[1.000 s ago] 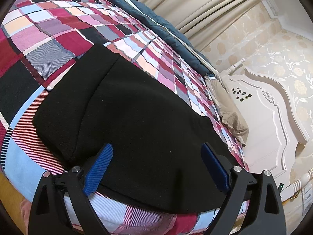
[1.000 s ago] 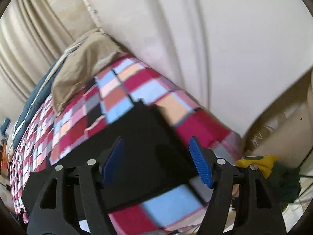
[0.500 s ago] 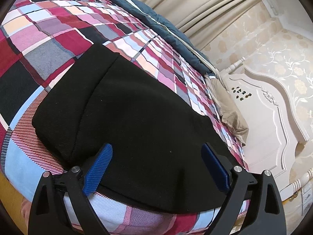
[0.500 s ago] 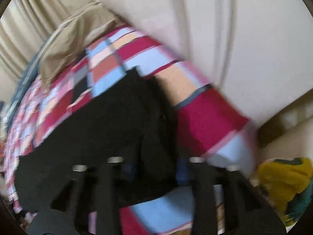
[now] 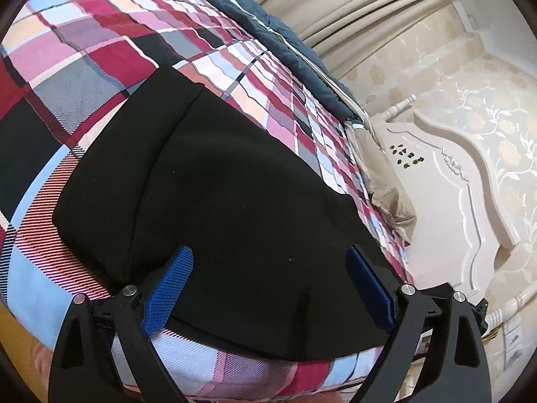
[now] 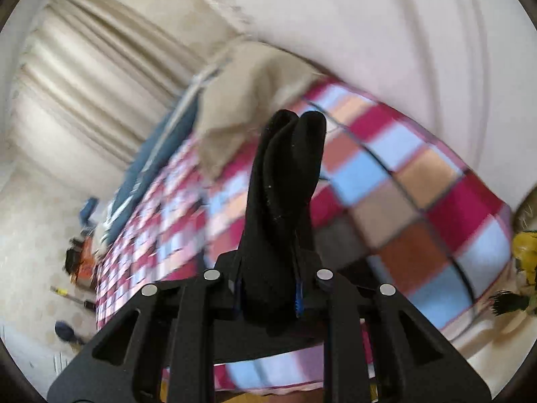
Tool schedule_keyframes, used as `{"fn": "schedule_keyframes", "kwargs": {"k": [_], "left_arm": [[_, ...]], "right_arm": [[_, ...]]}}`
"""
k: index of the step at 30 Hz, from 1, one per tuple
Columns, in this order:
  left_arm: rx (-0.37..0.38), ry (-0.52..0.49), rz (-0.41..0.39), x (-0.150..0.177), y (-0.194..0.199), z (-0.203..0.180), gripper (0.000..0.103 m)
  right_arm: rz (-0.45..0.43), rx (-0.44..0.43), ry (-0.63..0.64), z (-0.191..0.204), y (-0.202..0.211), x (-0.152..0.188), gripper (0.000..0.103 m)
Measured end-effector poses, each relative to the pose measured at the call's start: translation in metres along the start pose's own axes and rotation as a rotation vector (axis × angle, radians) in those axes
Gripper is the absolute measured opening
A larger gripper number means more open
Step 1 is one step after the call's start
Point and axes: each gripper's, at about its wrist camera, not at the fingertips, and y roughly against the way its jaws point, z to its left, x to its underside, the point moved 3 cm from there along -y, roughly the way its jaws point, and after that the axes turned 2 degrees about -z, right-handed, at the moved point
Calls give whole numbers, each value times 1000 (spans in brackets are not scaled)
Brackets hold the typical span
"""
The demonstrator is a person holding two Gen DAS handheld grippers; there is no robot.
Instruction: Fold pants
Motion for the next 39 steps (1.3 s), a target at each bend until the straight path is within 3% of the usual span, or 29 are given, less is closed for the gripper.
{"fn": "schedule_keyframes", "kwargs": {"k": [6, 15, 23, 30, 32, 36, 39], "left_arm": [[9, -3, 17, 1, 1, -1, 91], [44, -1, 25, 1, 3, 1, 91], [60, -2, 23, 1, 4, 3, 91], [60, -16, 19, 1, 3, 1, 91], [59, -19, 18, 1, 3, 1, 91], [55, -30, 14, 2, 3, 0, 91], [53, -36, 12, 2, 3, -1, 91]], "right_arm": [[4, -96, 143, 100, 2, 18, 20], [152, -92, 310, 199, -78, 111, 20], [255, 55, 458, 232, -168, 208, 20], [267, 161, 561, 237, -207, 256, 21], [266, 179, 576, 237, -212, 264, 25], [268, 114, 518, 238, -214, 274, 55], [259, 98, 519, 244, -212, 282, 63]]}}
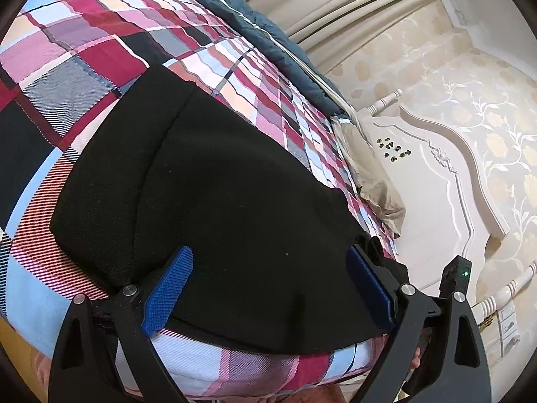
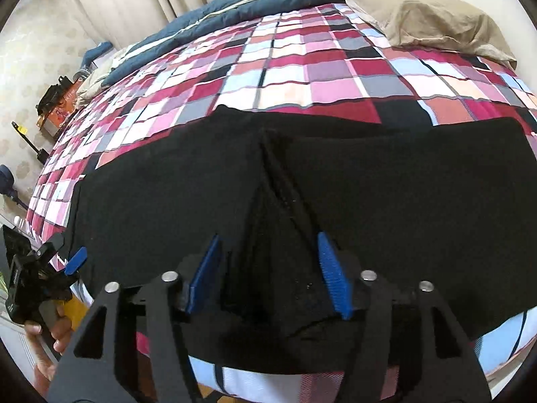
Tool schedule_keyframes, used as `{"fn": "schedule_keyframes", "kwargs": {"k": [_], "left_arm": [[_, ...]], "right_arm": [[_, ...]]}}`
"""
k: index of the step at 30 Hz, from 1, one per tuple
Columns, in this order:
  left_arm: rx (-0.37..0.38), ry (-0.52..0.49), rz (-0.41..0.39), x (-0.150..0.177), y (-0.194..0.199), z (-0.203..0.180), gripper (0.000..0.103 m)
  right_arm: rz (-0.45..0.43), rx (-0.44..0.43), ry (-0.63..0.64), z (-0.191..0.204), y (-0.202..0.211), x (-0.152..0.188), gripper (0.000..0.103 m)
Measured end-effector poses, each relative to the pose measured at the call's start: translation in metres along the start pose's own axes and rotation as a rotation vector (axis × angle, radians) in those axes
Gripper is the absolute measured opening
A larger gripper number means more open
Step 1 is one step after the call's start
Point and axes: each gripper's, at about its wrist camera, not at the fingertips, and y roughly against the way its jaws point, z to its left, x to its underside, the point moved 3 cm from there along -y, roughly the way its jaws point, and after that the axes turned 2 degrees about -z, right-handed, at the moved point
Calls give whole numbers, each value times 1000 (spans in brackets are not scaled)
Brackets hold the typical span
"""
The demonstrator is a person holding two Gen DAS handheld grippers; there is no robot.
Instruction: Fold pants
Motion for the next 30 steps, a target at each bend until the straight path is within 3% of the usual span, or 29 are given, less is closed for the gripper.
{"fn": "schedule_keyframes", "kwargs": {"k": [5, 12, 16, 19, 21, 25, 27, 30], "left_arm": [[-3, -12, -2, 1, -1, 0, 91], [-10, -35, -10, 2, -2, -2, 91], [-8, -44, -7, 3, -2, -2, 91], [-3, -44, -6, 2, -2, -2, 91], [-4, -45, -8, 2, -2, -2, 91], [-18, -56, -12, 3, -3, -3, 91], [-29, -65, -11, 2, -3, -5, 91], [-35, -67, -7, 3, -4, -6, 91]], "right_arm": [[-3, -40, 9, 13, 9, 14, 65], [-46, -207, -42, 4, 47, 37, 68], [-195, -212, -188, -53, 103, 34, 68], [-331, -97, -326, -121, 146, 36, 68], [-364, -31, -486, -177, 157, 45, 68], [-323, -74, -688, -240, 137, 66, 66], [-287, -141, -725, -249, 120, 73, 52], [-271, -200, -725, -246, 107, 78, 39]]}}
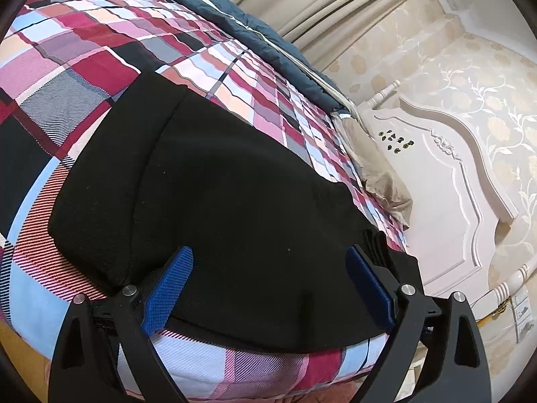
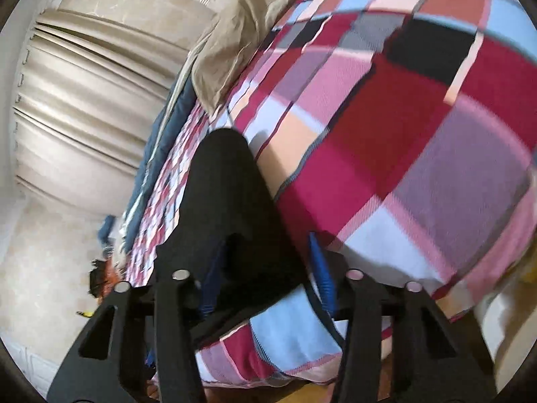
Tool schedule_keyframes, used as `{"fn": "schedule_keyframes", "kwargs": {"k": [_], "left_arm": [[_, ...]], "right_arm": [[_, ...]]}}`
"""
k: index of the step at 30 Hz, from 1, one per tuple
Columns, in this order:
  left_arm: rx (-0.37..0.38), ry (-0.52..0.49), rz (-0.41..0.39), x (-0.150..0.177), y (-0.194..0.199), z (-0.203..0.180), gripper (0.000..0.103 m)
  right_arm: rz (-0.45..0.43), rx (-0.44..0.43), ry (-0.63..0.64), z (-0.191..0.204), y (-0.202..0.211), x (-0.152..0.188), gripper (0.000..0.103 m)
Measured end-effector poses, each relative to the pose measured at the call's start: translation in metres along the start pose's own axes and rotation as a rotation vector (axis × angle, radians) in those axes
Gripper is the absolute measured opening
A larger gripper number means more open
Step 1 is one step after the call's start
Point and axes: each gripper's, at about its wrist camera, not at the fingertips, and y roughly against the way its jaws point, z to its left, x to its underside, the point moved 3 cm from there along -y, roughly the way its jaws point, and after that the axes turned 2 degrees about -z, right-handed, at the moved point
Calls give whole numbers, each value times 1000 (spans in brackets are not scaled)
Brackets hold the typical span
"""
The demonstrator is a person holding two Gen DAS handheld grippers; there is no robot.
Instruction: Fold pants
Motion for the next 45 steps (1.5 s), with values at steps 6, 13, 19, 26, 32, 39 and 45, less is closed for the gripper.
{"fn": "schedule_keyframes", "kwargs": {"k": [6, 13, 19, 26, 32, 39, 45], "left_arm": [[-1, -11, -1, 1, 0, 0, 91], [-5, -25, -1, 4, -1, -1, 91], [6, -22, 6, 3, -1, 0, 91], [1, -32, 15, 2, -1, 1, 91], [7, -43, 19, 1, -1, 1, 91], [17, -44, 20, 2, -1, 2, 91], [21, -47, 20, 2, -1, 2, 91]], "right_arm": [[3, -4, 36, -11, -4, 4, 24], [46, -90, -8, -11, 9, -12, 43], [61, -136, 76, 19, -1, -55, 62], [202, -105, 92, 31, -75, -85, 49], [227, -43, 107, 22, -92, -87, 28], [8, 47, 182, 59, -39, -83, 36], [236, -289, 178, 126, -54, 2, 36]]}}
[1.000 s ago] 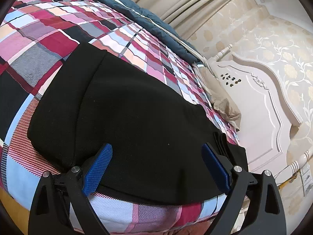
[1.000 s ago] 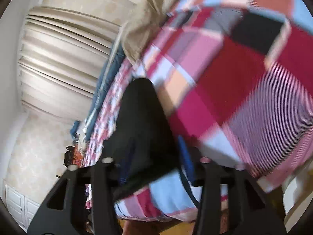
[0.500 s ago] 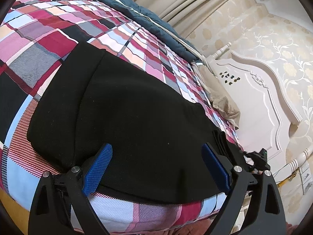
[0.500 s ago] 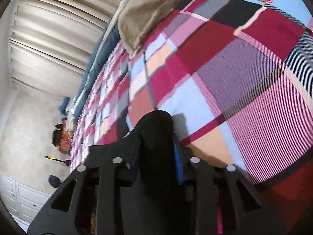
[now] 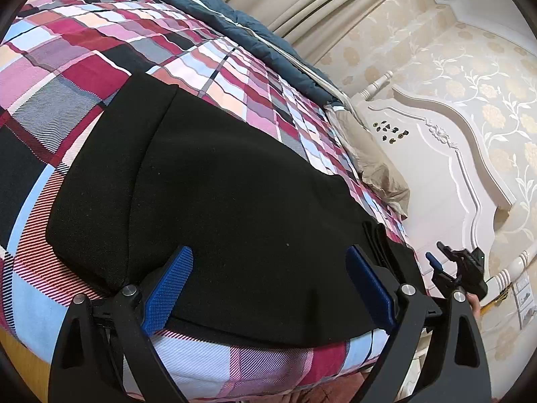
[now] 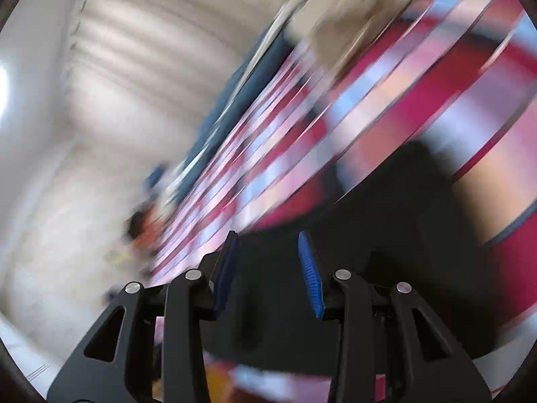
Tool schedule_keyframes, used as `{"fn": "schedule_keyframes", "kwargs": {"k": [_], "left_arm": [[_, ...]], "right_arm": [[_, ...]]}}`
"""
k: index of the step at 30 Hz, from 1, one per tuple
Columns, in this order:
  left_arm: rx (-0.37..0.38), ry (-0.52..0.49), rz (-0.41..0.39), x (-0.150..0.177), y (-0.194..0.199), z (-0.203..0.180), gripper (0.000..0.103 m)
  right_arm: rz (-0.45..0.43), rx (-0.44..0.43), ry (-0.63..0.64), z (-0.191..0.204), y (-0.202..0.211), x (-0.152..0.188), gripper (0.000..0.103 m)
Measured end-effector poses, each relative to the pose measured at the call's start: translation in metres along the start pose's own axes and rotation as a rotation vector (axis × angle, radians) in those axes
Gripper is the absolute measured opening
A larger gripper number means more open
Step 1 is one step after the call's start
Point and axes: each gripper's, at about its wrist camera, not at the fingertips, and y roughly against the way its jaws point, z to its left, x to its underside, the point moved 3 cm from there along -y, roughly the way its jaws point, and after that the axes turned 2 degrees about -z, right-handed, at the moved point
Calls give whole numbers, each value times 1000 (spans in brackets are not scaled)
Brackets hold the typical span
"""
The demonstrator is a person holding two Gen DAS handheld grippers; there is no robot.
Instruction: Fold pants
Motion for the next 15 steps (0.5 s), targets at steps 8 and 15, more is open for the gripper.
{"fn": "schedule_keyframes", "kwargs": {"k": [8, 15], "left_arm": [[18, 21, 21, -4, 1, 2, 91], [90, 137, 13, -8, 29, 12, 91]], "right_arm": [[274, -102, -63, 5, -103, 78, 32], [199, -91, -42, 24, -81, 80, 64]]}}
